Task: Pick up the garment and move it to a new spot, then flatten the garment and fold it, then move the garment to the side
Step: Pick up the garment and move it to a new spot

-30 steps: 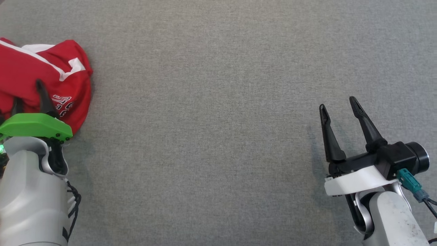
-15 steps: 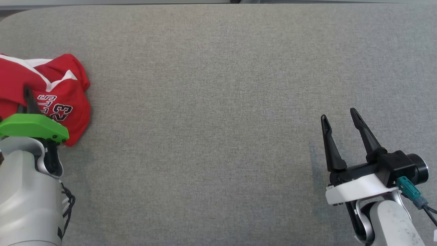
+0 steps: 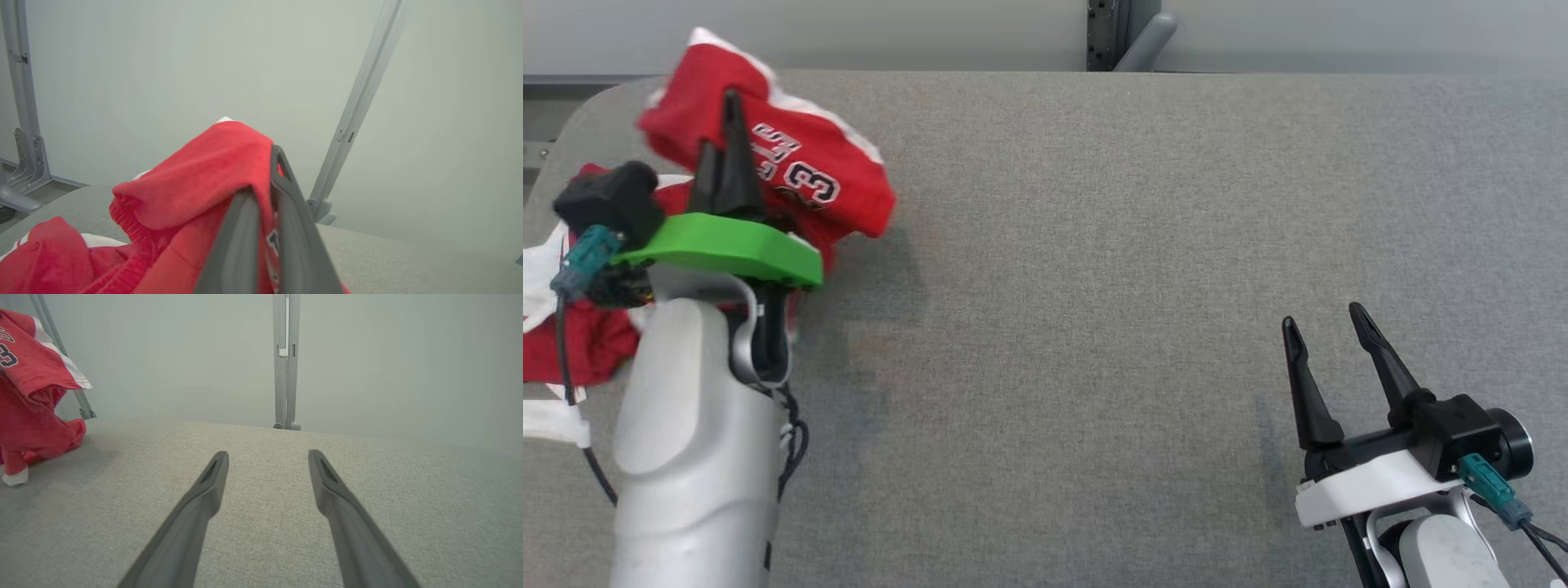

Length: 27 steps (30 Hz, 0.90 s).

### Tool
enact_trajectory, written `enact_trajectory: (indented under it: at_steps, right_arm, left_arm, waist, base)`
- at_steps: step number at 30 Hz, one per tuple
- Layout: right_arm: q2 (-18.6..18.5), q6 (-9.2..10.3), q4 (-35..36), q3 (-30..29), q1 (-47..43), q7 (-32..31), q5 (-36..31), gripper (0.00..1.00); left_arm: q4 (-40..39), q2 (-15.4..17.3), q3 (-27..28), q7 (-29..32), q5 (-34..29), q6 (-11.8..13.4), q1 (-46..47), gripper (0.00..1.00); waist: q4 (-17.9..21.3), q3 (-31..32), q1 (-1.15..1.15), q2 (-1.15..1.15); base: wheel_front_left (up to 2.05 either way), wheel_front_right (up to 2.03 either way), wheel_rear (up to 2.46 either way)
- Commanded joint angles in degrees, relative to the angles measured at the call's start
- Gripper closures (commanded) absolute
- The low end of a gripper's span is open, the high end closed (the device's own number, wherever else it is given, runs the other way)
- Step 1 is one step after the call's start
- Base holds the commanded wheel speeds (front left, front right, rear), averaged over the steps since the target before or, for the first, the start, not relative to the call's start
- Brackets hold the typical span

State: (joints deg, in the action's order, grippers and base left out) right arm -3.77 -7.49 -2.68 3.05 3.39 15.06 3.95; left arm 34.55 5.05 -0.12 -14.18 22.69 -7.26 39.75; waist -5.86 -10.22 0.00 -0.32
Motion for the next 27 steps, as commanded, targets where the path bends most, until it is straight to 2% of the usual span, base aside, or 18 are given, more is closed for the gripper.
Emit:
enact_trajectory:
  at_steps: [1, 9, 14, 17, 21, 27]
  right_arm:
    - [0.22, -0.01, -0.02, 0.1, -0.81, 0.18, 0.51, 0.0]
    - [0.61, -0.01, 0.17, -0.16, -1.49, 0.18, 1.13, 0.0]
    - [0.77, -0.01, 0.25, -0.54, -1.37, 0.18, 1.46, 0.0]
    - [0.82, -0.01, 0.3, -0.47, -0.85, 0.18, 2.29, 0.0]
    - [0.82, -0.01, 0.2, -0.51, -0.81, 0.18, 3.58, 0.0]
    - [0.81, -0.01, 0.21, -0.85, -0.68, 0.18, 4.57, 0.0]
  left_arm:
    - [-1.91, -0.4, -1.18, 0.46, 1.15, -0.24, -0.82, 1.0]
    - [-26.07, -2.0, -17.04, 7.25, 10.16, -0.21, -9.36, 1.0]
    - [-35.83, -2.01, -29.01, 9.4, 15.59, 3.51, -12.65, 1.0]
    - [-36.17, -2.03, -34.34, 9.09, 16.41, 5.92, -13.22, 1.0]
    - [-31.98, -2.01, -39.77, 8.36, 17.14, 8.03, -12.83, 1.0]
    - [-23.53, -2.03, -43.93, 6.84, 19.29, 8.87, -13.67, 1.0]
  waist:
    - [0.22, 0.97, 0.0, 0.32]
    - [3.37, 1.7, 0.0, 0.32]
    - [6.48, 1.15, 0.0, 0.32]
    - [8.72, 0.55, 0.0, 0.32]
    - [11.37, -0.11, 0.0, 0.32]
    - [14.58, -1.01, 0.0, 0.32]
  base:
    - [0.0, 0.0, 0.0]
    - [0.0, 0.0, 0.0]
    - [0.0, 0.0, 0.0]
    - [0.0, 0.0, 0.0]
    - [0.0, 0.0, 0.0]
    - [0.0, 0.0, 0.0]
